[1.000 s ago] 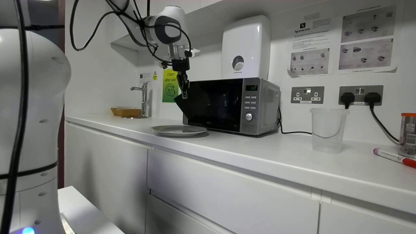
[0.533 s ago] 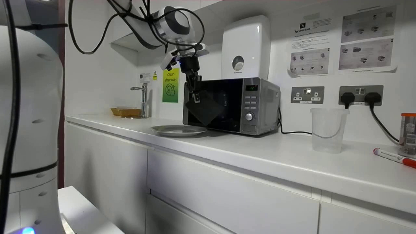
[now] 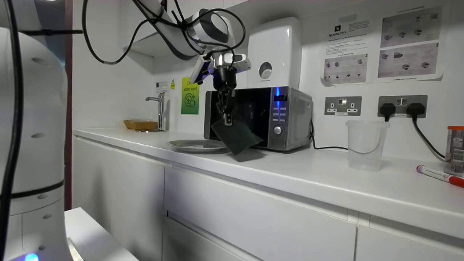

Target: Pick up the cloth from the counter and use it to wipe the microwave door

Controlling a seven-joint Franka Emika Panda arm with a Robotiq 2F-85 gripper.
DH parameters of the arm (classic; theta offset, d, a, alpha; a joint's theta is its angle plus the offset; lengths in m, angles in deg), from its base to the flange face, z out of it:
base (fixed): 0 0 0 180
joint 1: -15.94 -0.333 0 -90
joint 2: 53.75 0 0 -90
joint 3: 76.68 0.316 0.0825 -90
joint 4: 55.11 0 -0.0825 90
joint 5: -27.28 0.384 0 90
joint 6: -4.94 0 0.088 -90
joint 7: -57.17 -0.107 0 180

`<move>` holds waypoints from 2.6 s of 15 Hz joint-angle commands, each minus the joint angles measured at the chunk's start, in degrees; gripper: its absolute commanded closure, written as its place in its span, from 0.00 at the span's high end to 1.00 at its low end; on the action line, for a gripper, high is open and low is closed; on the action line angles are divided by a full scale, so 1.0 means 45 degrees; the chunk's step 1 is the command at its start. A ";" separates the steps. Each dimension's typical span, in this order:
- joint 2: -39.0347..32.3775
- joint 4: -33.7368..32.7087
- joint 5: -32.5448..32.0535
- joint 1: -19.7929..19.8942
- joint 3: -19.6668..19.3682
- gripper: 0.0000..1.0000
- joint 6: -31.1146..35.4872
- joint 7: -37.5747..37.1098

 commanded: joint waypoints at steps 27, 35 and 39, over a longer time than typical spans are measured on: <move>-0.0698 0.0273 -0.0570 -0.0130 -0.0372 1.00 -0.0446 0.0162; -0.0637 -0.0637 0.3626 -0.0212 -0.0847 1.00 -0.2142 0.1623; -0.0108 -0.0509 0.2776 -0.0169 -0.0476 1.00 -0.1372 0.0772</move>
